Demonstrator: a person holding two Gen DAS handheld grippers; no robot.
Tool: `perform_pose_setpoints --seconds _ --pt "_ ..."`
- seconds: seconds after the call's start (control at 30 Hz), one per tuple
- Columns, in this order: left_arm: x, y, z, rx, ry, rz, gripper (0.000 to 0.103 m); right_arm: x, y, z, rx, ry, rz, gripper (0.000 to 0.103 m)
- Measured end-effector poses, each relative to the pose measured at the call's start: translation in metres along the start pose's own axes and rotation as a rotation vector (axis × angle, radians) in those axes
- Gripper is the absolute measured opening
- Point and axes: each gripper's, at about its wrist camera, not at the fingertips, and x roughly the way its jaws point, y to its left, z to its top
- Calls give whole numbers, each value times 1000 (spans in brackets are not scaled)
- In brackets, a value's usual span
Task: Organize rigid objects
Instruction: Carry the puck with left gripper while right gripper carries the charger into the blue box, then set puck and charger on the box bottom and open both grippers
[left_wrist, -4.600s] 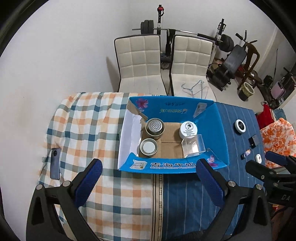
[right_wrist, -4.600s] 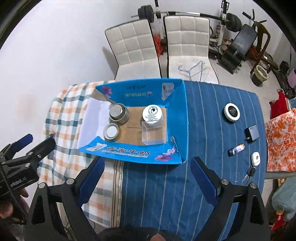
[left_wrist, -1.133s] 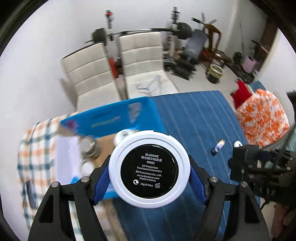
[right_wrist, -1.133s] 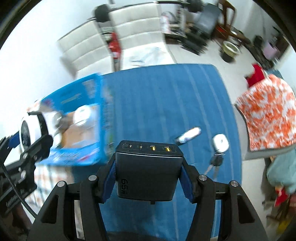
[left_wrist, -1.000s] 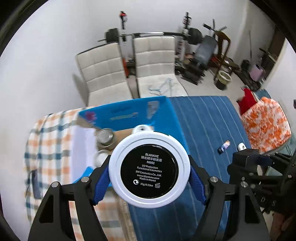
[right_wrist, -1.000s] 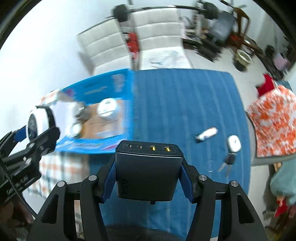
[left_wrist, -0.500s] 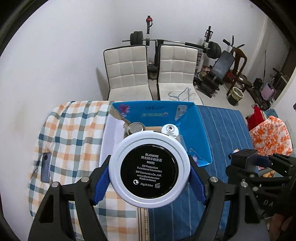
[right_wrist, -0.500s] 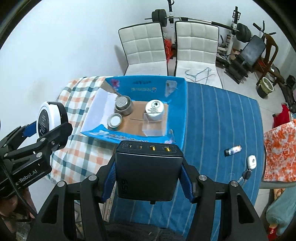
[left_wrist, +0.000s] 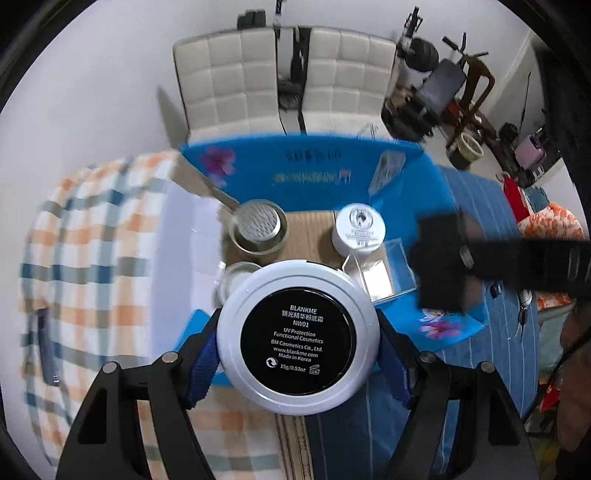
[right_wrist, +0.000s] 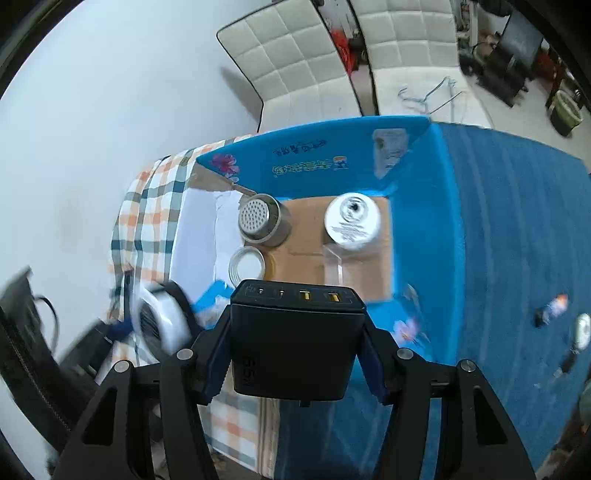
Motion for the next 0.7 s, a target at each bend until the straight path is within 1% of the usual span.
perform_pose_setpoints --seconds 0.07,0.17,0.33,0.4,0.47,0.57,0.63,0.7 --pt "21 8 3 -42 31 -20 73 21 0 16 22 14 12 63" --pt "43 20 6 -101 59 -35 73 57 1 42 8 49 14 63" --pt "71 30 9 -202 103 -81 73 108 1 73 -3 108 28 63" --pt "78 30 10 -220 122 -96 73 126 -2 81 9 129 42 63" --pt "84 29 10 -218 142 -102 73 141 -6 88 22 154 51 63" --pt "90 29 9 -211 172 -102 73 155 -11 93 26 181 42 63" --pt "95 31 10 -212 192 -93 73 165 -14 96 34 201 36 63" --pt "98 34 8 -216 222 -68 73 174 -17 97 39 228 32 64"
